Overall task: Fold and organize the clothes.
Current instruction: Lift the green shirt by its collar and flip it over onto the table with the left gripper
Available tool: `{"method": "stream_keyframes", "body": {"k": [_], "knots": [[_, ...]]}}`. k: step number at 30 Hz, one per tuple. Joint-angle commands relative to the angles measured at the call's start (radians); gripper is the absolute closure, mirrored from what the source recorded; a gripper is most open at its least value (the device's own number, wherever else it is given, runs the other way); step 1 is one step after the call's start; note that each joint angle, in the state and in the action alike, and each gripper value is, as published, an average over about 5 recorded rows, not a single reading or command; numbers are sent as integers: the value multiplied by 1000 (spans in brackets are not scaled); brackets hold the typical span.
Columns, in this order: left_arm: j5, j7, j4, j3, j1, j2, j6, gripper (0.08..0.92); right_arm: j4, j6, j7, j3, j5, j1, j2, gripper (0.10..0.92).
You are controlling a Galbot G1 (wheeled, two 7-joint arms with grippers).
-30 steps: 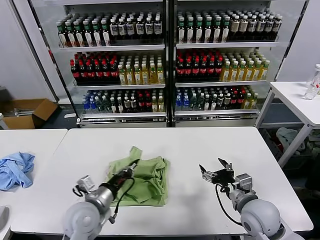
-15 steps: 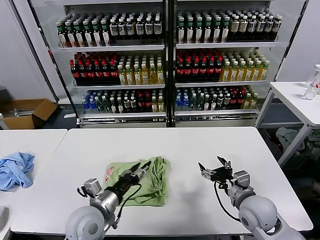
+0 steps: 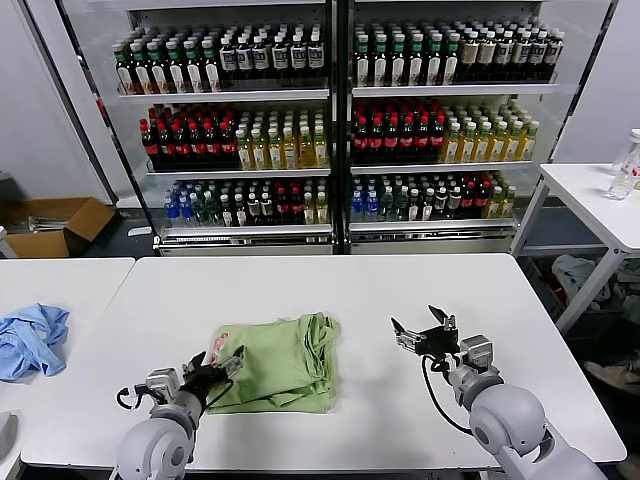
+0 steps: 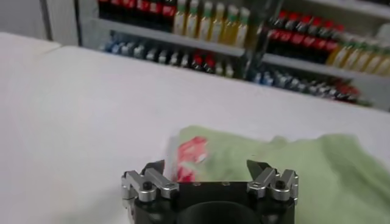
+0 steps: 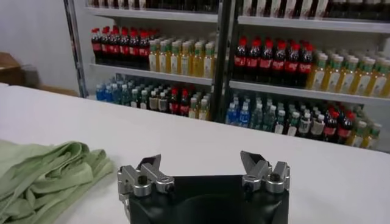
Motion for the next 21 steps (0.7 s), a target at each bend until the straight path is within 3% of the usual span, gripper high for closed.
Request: {"method": "stream_keyframes", "body": {"k": [1, 5, 21], "knots": [[-193, -50, 33, -23, 19, 26, 28, 177, 6, 7, 1, 2, -7, 11, 3, 203], [-315, -21, 13, -32, 24, 31, 28, 228, 17, 5, 4, 15, -6, 7, 4, 203], [-650, 44, 11, -164, 7, 19, 3, 691, 40, 5, 12, 65, -9, -36, 8, 203]]}}
